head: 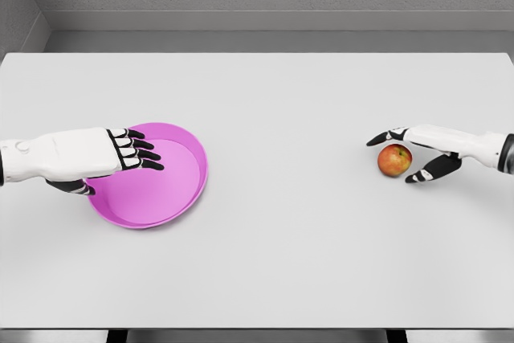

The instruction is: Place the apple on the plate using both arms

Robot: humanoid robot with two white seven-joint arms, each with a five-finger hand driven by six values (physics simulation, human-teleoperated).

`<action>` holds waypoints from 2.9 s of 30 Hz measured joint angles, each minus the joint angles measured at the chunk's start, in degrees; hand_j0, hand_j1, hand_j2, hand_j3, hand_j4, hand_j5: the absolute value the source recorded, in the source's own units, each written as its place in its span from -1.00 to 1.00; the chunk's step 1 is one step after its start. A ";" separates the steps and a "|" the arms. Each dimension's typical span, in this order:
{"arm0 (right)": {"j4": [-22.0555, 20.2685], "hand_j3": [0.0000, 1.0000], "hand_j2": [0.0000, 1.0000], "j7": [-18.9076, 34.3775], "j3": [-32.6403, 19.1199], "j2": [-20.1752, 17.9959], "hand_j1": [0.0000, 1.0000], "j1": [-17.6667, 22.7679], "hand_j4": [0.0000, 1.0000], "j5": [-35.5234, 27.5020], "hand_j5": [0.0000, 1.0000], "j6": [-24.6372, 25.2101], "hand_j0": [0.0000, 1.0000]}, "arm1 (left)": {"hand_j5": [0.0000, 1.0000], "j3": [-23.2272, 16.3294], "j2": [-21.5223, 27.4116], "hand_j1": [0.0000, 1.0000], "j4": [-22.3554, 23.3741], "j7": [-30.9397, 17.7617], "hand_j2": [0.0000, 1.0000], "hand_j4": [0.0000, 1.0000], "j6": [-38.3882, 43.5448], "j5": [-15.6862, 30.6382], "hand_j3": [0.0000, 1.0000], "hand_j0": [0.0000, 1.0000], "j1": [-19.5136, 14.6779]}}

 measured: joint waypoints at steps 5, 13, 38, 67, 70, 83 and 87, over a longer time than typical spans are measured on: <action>0.31 0.52 0.52 0.00 0.00 0.09 0.52 -0.26 0.52 -0.01 0.52 0.00 0.52 | 1.00 0.00 0.01 1.00 0.00 0.00 1.00 1.00 0.00 0.00 1.00 1.00 0.00; 0.83 0.33 0.33 0.00 0.07 0.12 0.33 -0.18 0.33 -0.03 0.33 0.00 0.33 | 1.00 0.00 0.02 1.00 0.00 0.00 1.00 1.00 0.00 0.00 1.00 1.00 0.00; 0.99 0.01 0.01 0.01 -0.30 1.43 0.01 -1.58 0.01 -0.20 0.01 -0.02 0.01 | 1.00 0.00 0.02 1.00 0.00 0.00 1.00 1.00 0.00 0.00 1.00 1.00 0.00; -6.10 0.06 0.06 0.00 7.43 12.11 0.06 -6.42 0.06 0.13 0.06 -0.02 0.06 | 1.00 0.00 0.02 1.00 0.00 0.00 1.00 1.00 0.00 0.00 1.00 1.00 0.00; -6.30 0.06 0.06 0.01 7.92 12.52 0.06 -6.42 0.06 0.19 0.06 -0.02 0.06 | 1.00 -0.34 -0.02 1.00 -0.01 0.00 1.00 1.00 0.01 0.01 1.00 1.00 -0.44; -6.46 1.00 1.00 0.00 7.59 12.61 1.00 -7.03 1.00 0.21 1.00 -0.01 1.00 | 1.00 -0.79 -0.46 1.00 0.00 -0.01 1.00 1.00 0.00 0.00 1.00 1.00 -0.44; -6.53 1.00 1.00 0.01 3.04 10.03 1.00 -6.68 1.00 0.10 1.00 -0.05 1.00 | 1.00 -1.86 -1.99 1.00 0.01 0.06 1.00 1.00 0.01 0.20 1.00 1.00 -3.16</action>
